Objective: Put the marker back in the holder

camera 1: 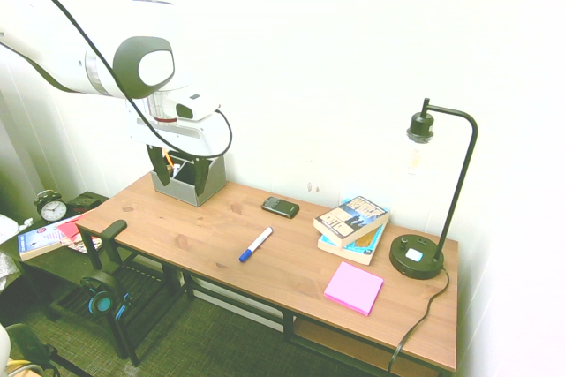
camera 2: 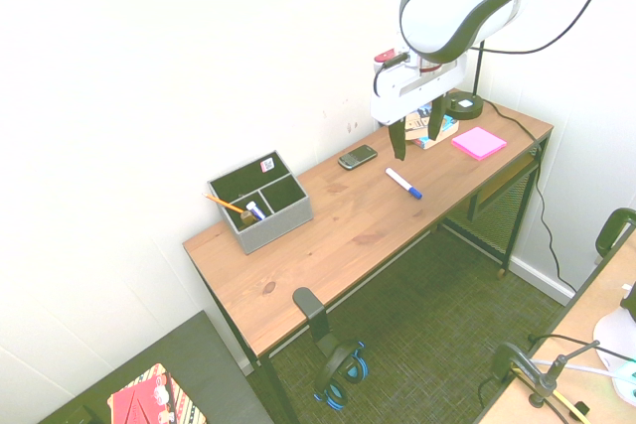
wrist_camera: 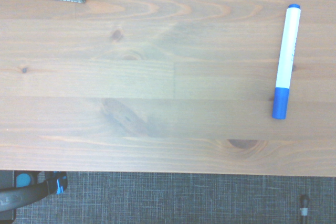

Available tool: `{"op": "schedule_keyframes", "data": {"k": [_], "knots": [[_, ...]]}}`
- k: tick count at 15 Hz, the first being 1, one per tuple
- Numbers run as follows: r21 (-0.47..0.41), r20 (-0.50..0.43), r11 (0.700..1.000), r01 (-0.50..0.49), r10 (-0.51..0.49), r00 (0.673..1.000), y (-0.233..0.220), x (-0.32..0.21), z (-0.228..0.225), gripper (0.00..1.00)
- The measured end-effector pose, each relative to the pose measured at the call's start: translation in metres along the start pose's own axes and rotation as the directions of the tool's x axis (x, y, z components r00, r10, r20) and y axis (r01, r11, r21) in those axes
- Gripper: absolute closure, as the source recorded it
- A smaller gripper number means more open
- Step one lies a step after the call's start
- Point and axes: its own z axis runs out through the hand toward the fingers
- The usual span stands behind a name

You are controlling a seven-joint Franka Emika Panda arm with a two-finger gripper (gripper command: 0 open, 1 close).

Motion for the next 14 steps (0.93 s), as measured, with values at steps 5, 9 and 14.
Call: {"op": "schedule_keyframes", "data": {"k": [5, 9, 14], "knots": [[0.032, -0.023, 0.999, -0.027, 0.028, 0.999, -0.011, 0.007, 0.020, 0.00], [0.007, 0.002, 0.996, -0.090, 0.090, 0.996, 0.006, 0.042, 0.071, 0.00], [-0.025, 0.026, 0.993, -0.114, 0.115, 0.993, 0.016, 0.068, 0.133, 0.00]]}}
